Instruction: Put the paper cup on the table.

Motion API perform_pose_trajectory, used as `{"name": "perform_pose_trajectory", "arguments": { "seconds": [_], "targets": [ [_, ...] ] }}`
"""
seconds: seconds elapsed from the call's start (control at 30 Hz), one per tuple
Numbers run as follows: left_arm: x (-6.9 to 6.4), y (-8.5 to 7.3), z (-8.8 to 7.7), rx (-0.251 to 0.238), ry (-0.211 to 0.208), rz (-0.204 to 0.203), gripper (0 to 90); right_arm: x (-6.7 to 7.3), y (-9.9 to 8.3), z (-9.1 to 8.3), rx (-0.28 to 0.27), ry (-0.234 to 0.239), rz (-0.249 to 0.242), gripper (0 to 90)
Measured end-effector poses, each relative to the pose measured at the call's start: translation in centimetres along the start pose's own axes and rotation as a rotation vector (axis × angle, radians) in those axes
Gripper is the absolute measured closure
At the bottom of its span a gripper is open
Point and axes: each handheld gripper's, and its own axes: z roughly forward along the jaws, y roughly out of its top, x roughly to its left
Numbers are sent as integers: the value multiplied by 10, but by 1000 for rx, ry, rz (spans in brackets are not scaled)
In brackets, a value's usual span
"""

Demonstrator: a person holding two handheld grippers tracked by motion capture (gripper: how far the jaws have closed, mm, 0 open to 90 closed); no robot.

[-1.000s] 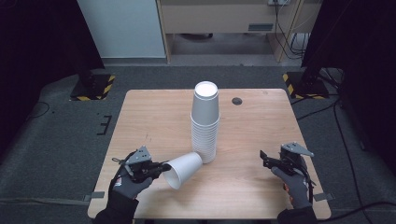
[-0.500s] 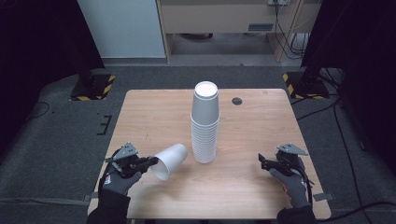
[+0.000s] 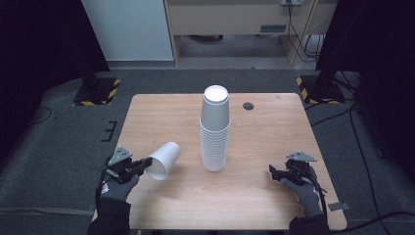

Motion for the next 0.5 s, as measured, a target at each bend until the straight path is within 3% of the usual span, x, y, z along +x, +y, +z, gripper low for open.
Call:
{"name": "perform_pose_trajectory", "arguments": {
  "seconds": [0.2, 0.5],
  "targets": [
    [9, 2, -6, 1, 70, -16, 858, 1, -3, 6, 38, -10, -19, 95],
    [25, 9, -10, 46, 85, -58, 858, 2, -4, 9, 52, -11, -19, 84]
  ]
}}
